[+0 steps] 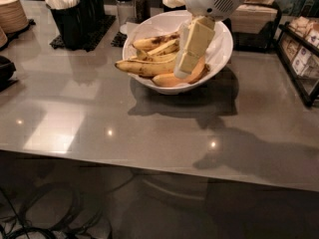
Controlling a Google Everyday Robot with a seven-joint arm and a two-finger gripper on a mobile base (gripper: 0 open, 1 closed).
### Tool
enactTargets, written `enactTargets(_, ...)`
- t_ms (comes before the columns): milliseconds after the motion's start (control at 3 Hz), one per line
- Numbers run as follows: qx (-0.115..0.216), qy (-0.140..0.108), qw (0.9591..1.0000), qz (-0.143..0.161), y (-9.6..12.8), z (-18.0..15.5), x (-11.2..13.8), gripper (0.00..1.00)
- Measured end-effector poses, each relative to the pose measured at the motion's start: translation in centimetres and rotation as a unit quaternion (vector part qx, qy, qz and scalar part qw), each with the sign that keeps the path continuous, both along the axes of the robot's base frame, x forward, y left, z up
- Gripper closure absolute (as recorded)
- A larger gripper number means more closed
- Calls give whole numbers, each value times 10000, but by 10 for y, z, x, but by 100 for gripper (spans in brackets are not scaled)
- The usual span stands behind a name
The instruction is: Pick banana from white bowl
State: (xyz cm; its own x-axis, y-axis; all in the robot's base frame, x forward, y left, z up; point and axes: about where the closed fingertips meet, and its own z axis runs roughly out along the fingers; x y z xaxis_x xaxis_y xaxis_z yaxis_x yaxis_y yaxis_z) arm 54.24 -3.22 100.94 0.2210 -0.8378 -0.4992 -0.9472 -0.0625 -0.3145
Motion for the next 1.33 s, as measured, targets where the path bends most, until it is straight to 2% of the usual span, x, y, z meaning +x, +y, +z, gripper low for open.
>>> enactTargets(333, 43, -1, 10000, 10, 3, -1, 6, 0)
enactTargets(1000, 426, 205, 9988, -151, 18, -35, 51, 0)
enactTargets(1333, 428, 227, 9987, -150, 18, -38, 52, 0)
